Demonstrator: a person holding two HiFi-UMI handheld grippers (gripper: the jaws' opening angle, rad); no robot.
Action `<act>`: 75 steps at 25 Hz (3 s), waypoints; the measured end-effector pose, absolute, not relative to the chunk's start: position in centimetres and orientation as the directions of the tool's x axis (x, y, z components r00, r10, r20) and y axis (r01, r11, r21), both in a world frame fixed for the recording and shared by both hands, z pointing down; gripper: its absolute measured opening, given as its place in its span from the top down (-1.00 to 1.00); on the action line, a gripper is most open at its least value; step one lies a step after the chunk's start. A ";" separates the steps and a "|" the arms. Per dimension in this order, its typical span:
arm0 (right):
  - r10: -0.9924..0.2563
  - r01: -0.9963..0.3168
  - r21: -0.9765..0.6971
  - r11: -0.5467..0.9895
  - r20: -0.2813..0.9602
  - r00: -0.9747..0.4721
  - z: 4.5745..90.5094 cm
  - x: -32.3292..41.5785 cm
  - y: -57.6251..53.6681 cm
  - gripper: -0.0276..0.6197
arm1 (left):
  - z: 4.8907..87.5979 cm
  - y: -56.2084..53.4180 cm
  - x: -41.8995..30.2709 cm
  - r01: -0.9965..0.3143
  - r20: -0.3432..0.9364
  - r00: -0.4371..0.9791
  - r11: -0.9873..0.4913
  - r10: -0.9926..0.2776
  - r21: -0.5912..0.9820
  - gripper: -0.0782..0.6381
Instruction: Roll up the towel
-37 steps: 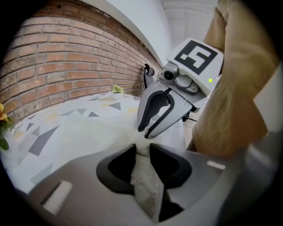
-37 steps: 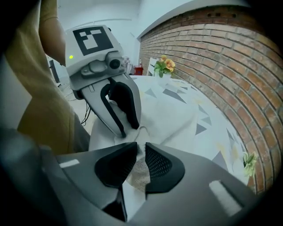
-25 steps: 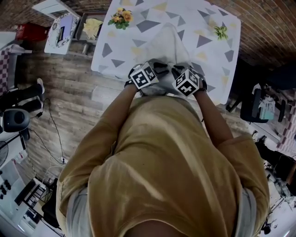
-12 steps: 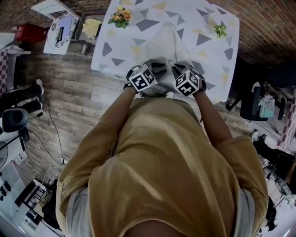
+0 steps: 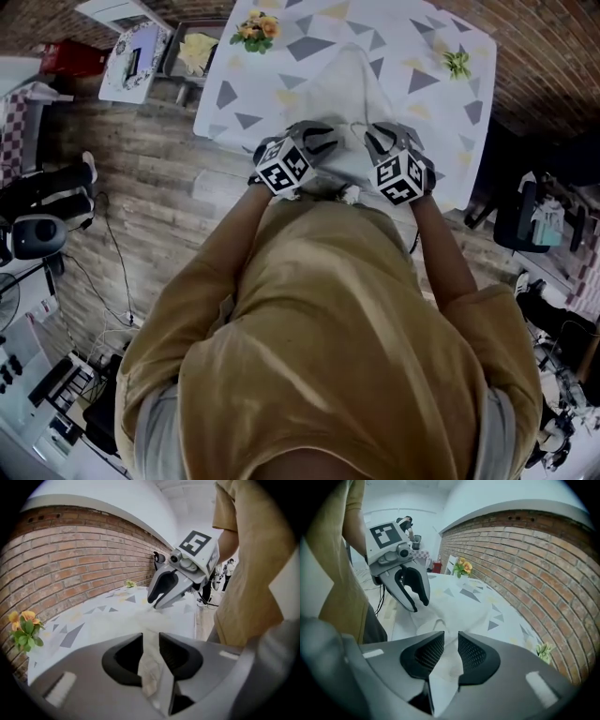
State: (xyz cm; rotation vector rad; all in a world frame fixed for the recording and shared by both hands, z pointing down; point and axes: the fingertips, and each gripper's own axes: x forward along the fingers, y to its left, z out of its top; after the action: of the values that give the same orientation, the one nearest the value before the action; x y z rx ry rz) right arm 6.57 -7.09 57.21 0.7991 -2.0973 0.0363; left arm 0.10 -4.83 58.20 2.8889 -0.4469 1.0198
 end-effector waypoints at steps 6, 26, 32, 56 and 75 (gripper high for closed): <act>-0.506 -0.354 0.375 0.857 0.746 -0.433 57.1 5.8 -4.3 0.52 | 58.8 -3.1 -0.1 -0.173 0.669 0.703 -0.971 -0.241 -0.167 0.43; -0.408 0.003 0.423 0.906 0.874 -0.266 61.8 4.8 -4.7 0.44 | 60.4 -2.3 0.9 0.049 0.736 0.655 -0.963 -0.169 -0.265 0.28; -0.370 -0.005 0.381 0.925 0.894 -0.252 62.3 4.7 -4.9 0.45 | 62.7 -3.2 -0.6 0.031 0.790 0.585 -0.968 -0.186 -0.250 0.28; -0.100 -0.285 -0.044 0.957 0.877 -0.471 58.8 3.7 -4.4 0.68 | 60.2 -3.8 2.7 0.070 0.721 0.657 -0.934 -0.221 -0.351 0.26; -0.303 -0.281 0.193 0.940 0.852 -0.427 57.6 5.2 -3.1 0.47 | 59.3 -4.2 4.4 -0.002 0.720 0.689 -0.994 -0.082 -0.111 0.32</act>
State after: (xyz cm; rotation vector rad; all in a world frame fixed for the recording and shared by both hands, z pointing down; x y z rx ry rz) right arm 5.16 -3.09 57.56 0.4164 -2.0365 -0.0262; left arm 4.45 -4.21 59.30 2.9793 -0.0751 1.2793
